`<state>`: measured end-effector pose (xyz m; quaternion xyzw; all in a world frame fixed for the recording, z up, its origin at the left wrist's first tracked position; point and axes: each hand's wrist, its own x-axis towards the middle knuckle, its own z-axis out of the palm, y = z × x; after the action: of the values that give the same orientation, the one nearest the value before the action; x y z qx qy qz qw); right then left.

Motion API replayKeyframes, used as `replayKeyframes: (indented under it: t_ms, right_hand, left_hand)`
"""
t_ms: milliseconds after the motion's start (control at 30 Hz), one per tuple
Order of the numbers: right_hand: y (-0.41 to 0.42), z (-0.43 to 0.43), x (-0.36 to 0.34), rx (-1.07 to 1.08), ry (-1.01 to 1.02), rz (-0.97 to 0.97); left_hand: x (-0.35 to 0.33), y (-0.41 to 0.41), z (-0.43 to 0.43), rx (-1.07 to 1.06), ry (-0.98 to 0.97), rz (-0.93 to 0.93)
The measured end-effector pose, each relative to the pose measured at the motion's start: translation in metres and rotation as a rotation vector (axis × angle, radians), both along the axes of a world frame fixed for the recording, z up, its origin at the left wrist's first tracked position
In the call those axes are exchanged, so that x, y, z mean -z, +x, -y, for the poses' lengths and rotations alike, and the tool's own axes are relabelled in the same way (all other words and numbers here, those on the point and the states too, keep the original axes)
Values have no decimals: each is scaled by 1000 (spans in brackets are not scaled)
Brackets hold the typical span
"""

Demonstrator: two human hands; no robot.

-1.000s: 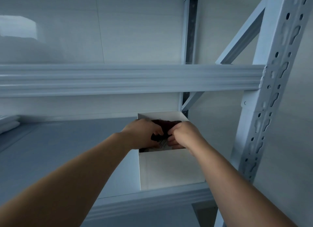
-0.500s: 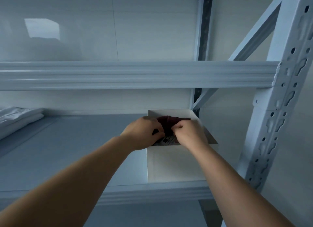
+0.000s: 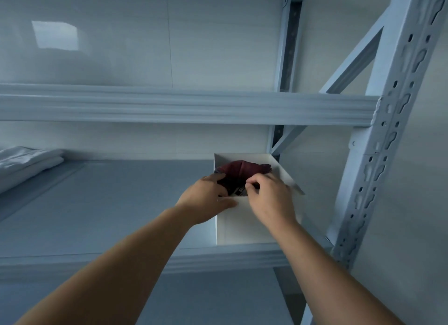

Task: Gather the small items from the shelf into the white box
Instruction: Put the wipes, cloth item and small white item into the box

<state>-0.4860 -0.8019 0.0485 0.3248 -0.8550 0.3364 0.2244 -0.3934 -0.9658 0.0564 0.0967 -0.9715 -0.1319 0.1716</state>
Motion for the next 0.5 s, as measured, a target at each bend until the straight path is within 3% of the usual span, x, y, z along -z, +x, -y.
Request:
replayKeyframes:
  t_ms: [233, 500]
  right_hand:
    - [24, -27, 12, 188, 41, -44]
    - [43, -29, 28, 113, -105, 291]
  left_hand:
    - [14, 26, 7, -98, -13, -104]
    - [27, 59, 10, -124, 53, -168]
